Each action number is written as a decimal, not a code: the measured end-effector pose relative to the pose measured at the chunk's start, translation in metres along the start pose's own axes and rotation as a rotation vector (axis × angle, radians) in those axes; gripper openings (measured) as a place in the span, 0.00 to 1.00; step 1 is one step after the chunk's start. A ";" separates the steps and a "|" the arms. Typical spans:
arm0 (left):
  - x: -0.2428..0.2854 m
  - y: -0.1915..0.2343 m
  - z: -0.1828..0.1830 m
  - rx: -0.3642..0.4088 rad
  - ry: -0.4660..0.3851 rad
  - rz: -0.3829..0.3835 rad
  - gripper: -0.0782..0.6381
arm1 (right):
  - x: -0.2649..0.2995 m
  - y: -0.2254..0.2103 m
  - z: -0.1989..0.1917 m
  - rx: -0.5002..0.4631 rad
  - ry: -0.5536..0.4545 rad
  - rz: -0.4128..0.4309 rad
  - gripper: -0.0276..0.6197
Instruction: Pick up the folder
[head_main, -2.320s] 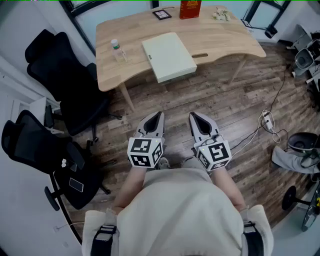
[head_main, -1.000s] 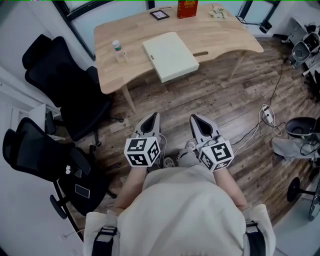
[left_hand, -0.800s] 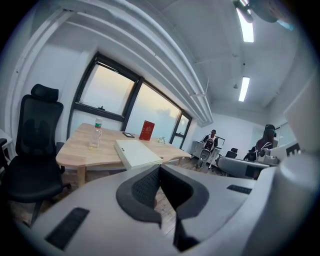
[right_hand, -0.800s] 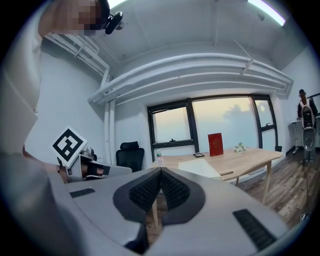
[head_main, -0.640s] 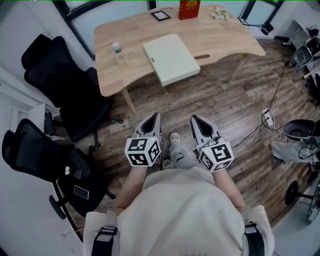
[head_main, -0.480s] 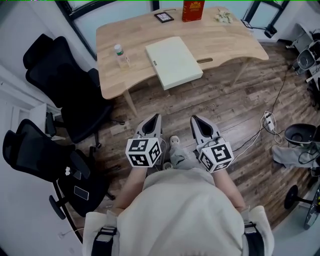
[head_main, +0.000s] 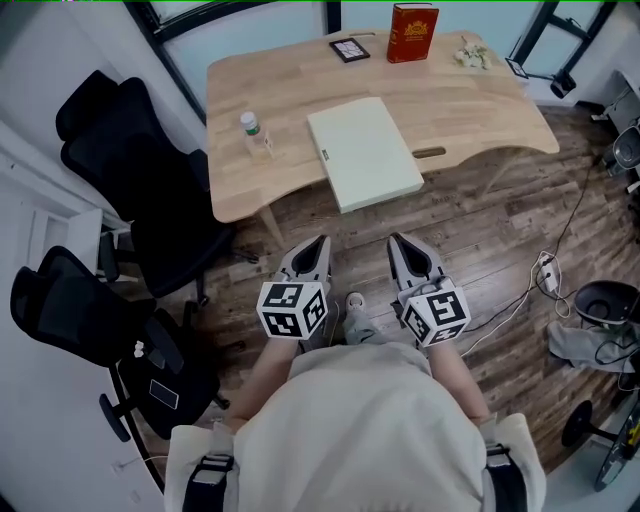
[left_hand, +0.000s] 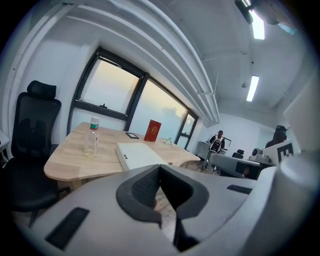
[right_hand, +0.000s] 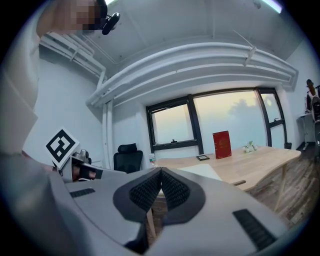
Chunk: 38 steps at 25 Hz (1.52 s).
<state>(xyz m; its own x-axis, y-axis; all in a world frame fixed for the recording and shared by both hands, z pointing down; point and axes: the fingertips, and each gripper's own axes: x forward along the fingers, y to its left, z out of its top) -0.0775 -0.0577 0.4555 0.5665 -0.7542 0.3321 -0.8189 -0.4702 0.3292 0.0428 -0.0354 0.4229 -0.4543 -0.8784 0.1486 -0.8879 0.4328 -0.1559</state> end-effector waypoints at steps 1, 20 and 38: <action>0.006 0.003 0.003 0.000 0.001 0.006 0.14 | 0.007 -0.004 0.002 0.001 0.000 0.005 0.07; 0.080 0.037 0.033 -0.070 -0.020 0.107 0.14 | 0.090 -0.069 0.009 -0.007 0.043 0.096 0.07; 0.099 0.047 0.022 -0.125 -0.024 0.191 0.14 | 0.109 -0.106 -0.020 0.043 0.098 0.115 0.07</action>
<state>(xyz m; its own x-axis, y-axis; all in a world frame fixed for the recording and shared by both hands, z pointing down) -0.0615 -0.1646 0.4840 0.3989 -0.8353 0.3784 -0.8925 -0.2588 0.3694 0.0860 -0.1732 0.4755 -0.5595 -0.7985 0.2220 -0.8267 0.5184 -0.2189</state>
